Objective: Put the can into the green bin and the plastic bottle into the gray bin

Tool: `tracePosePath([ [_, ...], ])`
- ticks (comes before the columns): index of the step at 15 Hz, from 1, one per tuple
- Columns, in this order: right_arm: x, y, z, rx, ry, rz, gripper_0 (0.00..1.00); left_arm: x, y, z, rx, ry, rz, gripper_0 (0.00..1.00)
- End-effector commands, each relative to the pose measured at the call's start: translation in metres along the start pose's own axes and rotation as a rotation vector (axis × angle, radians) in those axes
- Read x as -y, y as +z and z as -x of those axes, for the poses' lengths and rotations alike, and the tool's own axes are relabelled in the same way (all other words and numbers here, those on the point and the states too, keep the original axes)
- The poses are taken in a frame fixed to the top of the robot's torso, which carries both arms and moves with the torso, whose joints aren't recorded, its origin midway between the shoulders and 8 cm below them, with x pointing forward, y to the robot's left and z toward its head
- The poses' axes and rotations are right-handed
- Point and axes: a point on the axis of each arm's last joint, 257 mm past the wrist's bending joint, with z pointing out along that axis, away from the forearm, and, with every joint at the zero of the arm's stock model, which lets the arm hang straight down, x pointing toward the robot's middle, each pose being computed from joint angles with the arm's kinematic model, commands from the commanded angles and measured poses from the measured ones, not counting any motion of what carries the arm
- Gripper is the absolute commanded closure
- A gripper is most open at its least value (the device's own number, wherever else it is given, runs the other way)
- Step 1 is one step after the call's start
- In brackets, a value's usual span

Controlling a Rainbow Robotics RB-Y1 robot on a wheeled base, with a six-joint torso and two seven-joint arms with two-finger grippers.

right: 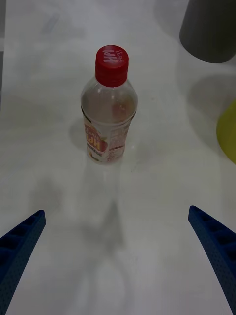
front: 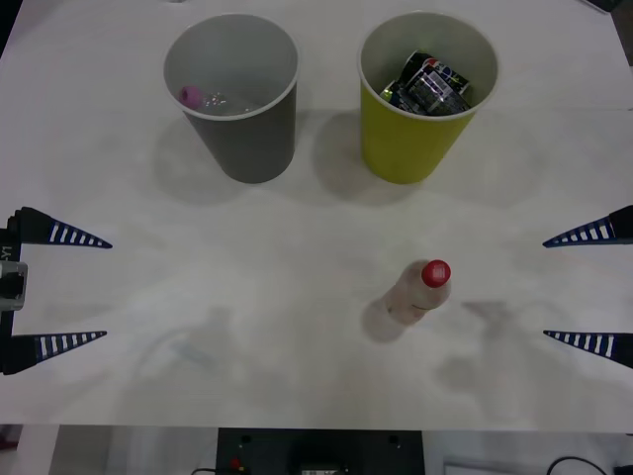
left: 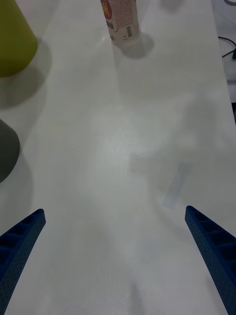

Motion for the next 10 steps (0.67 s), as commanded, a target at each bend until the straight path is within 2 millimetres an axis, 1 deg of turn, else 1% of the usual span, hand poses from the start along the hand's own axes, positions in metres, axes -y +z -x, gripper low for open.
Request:
tracePosePath([
  [1, 0.000, 0.000, 0.000, 0.000, 0.000, 0.000, 0.00, 0.000, 0.000, 0.000, 0.000, 0.000, 0.000, 0.02],
  [2, -0.010, 0.006, 0.002, 0.017, 0.014, 0.022, 0.00, 0.000, 0.000, 0.000, 0.000, 0.000, 0.000, 0.02],
  [5, -0.007, 0.006, 0.013, 0.034, -0.007, 0.015, 0.00, 0.000, 0.000, 0.000, 0.000, 0.000, 0.000, 0.02],
  [7, -0.005, 0.007, 0.012, 0.039, -0.010, 0.004, 0.00, 0.000, 0.000, 0.000, 0.000, 0.000, 0.000, 0.02],
  [10, -0.008, 0.012, 0.006, 0.048, -0.006, 0.004, 0.00, 0.000, 0.000, 0.000, 0.000, 0.000, 0.000, 0.02],
])
